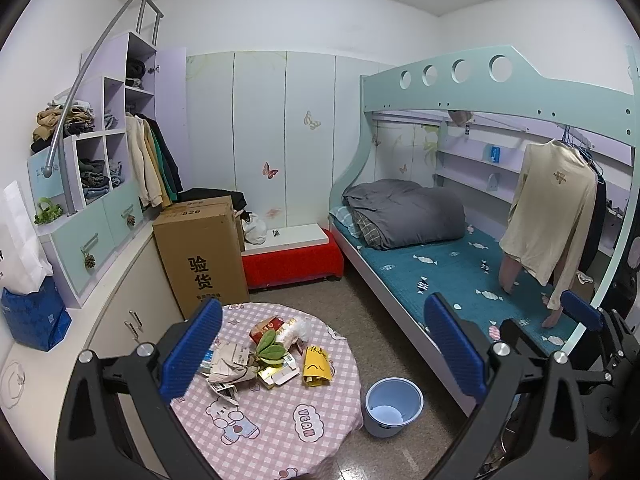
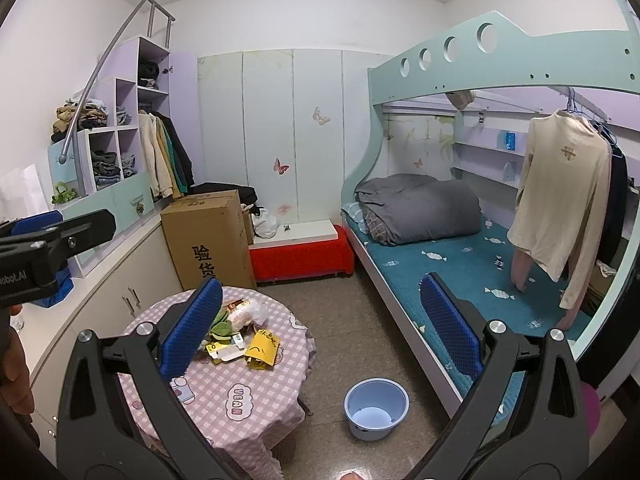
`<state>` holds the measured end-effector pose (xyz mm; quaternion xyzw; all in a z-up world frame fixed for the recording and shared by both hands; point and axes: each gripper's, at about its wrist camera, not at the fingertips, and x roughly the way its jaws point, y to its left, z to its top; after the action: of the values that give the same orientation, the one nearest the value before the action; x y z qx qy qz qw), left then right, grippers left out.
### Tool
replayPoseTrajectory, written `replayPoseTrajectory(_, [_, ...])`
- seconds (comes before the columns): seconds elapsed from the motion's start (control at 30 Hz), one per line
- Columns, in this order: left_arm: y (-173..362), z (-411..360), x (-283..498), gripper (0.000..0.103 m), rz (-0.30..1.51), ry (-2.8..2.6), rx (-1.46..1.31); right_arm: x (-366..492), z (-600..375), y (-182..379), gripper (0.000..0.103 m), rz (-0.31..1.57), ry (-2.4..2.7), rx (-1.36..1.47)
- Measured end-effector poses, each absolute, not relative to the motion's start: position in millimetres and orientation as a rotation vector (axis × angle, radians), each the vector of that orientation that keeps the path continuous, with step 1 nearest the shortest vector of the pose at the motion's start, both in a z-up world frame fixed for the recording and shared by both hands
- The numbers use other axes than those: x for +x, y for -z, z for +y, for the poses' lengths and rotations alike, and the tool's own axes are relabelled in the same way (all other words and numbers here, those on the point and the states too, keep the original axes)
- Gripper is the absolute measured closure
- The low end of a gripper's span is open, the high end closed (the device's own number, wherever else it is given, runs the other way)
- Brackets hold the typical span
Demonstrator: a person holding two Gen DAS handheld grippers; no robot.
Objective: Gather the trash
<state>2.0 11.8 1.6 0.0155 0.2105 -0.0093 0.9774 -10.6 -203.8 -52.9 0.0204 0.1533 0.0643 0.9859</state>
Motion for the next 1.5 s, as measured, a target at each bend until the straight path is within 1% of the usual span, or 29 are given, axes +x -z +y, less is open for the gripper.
replayPoseTrajectory(1.03, [-1.3, 14.3, 1.8, 0.004, 0.403, -0.014, 0.004, 1.3, -209.7, 51.3, 0.006, 0.279, -0.171, 0.081])
replayPoseTrajectory(1.5, [1.5, 9.3, 19.3, 0.004, 0.434, -0.005, 0.004, 7.2, -208.9, 57.0, 0.006, 0.309, -0.175, 0.069])
